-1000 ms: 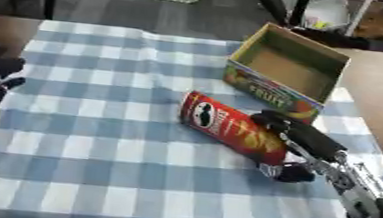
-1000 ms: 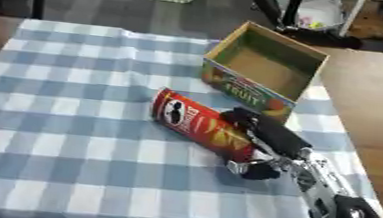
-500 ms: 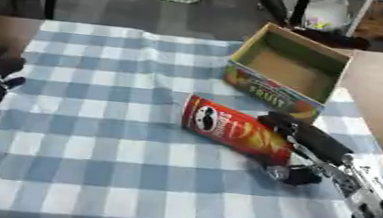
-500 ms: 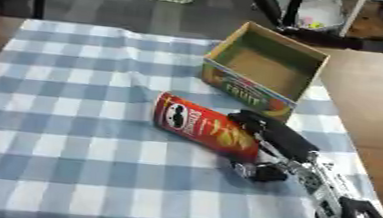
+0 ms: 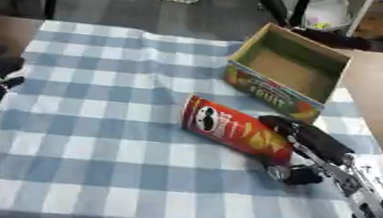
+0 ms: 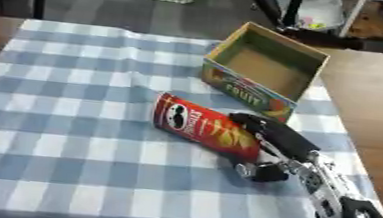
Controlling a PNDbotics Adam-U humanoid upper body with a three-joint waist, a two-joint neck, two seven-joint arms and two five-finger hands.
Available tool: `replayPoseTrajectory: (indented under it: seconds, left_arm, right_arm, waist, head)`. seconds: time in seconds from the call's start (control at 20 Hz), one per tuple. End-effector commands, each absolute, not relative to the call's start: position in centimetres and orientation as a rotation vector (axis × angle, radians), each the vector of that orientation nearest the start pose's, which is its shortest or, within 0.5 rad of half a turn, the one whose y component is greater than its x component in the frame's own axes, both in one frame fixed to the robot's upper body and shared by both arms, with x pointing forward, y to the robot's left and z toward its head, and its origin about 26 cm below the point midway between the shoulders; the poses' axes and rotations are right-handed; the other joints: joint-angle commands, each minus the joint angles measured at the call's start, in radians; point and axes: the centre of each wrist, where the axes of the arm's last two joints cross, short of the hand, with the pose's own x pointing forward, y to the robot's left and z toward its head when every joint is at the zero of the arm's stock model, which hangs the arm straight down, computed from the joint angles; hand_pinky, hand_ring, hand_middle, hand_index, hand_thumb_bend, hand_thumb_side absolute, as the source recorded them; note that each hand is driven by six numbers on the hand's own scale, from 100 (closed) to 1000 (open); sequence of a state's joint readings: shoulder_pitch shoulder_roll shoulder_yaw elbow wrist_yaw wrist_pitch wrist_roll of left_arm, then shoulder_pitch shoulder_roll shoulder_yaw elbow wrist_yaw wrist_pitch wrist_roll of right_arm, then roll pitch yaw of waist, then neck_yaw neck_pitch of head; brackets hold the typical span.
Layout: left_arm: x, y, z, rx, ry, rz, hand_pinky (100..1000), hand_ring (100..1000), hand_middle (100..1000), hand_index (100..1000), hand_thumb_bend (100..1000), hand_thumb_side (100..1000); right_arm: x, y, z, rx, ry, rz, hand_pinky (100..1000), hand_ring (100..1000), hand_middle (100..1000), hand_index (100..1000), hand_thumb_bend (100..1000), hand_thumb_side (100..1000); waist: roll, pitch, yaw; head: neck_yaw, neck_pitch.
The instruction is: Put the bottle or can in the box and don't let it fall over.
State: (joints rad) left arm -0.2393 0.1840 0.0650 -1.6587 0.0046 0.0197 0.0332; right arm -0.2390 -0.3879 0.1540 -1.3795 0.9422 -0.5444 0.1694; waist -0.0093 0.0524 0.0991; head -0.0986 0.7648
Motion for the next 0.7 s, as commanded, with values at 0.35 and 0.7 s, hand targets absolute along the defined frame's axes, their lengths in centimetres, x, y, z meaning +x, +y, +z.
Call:
replayPoseTrajectory:
  seconds: [0.35,0.7]
  left_arm:
    - [33.2,27.8,10.2,0.171,-1.911,-0.119,837,863,713,914,451,888]
    - [33.2,27.8,10.2,0.171,-1.91,-0.117,837,864,713,915,451,888]
  right_arm:
    - [30.3,-32.8,-6.1,-0.331,-1.174,1.63,617,803,695,1000,100,238]
    - [30.7,-32.9,-5.6,-0.236,-1.151,1.544,514,718,612,1000,100,214]
  waist:
    - [0.011,-0.01,-0.004]
    - [0.011,-0.011,-0.005]
  head:
    - [0.003,0.005]
    - [0.004,0.005]
